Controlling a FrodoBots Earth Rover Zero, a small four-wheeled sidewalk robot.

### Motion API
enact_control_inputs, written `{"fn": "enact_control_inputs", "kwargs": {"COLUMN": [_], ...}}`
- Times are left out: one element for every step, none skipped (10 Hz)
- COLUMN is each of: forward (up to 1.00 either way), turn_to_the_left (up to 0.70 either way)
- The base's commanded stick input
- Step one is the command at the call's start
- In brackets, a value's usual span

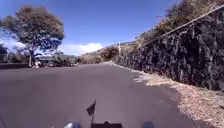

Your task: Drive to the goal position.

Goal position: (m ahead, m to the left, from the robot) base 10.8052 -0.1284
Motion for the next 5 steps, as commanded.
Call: {"fn": "enact_control_inputs", "kwargs": {"forward": [1.00,1.00,1.00,1.00,1.00], "turn_to_the_left": [0.00,0.00,0.00,0.00,0.00]}}
